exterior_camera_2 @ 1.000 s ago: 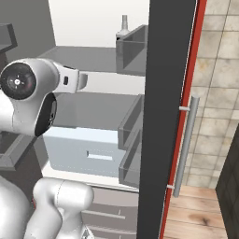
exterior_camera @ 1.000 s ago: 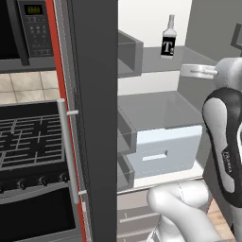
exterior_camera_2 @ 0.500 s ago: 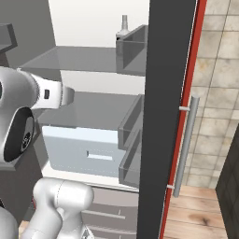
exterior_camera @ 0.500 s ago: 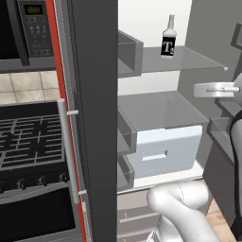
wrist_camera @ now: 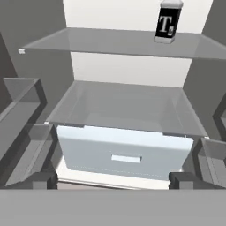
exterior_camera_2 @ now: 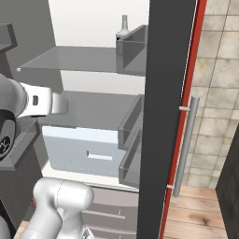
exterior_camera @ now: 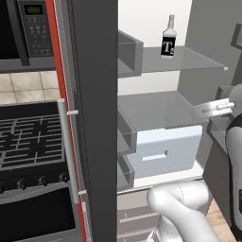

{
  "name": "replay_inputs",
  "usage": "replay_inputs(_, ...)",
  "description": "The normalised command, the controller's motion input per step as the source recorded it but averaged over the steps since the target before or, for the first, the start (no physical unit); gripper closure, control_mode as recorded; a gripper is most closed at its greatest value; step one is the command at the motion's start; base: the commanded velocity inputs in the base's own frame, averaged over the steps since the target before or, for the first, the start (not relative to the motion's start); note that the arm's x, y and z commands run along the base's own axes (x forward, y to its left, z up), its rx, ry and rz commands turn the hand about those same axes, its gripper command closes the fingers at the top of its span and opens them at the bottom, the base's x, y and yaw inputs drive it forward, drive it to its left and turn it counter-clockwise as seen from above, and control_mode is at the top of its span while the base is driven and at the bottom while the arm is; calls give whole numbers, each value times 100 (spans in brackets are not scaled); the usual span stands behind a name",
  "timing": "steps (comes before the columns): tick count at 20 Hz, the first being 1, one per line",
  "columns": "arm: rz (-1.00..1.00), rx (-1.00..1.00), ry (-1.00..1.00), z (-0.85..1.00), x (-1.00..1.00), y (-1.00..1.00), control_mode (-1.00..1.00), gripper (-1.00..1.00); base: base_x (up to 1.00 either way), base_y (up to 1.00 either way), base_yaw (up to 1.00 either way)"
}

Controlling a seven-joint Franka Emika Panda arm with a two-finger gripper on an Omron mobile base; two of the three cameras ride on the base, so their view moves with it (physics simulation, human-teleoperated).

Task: Place the liquor and beer on the top shelf of the fridge to keep them out of children's reach, and place the corn on lower shelves for easy access.

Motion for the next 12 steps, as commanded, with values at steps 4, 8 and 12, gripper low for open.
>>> replay_inputs(4,0,-10,4,-33,0,0,-100,-100,0,0,0)
replay_inputs(8,0,-6,2,-21,0,0,-100,-100,0,0,0)
replay_inputs(12,0,0,1,-2,-1,0,-100,-100,0,0,0)
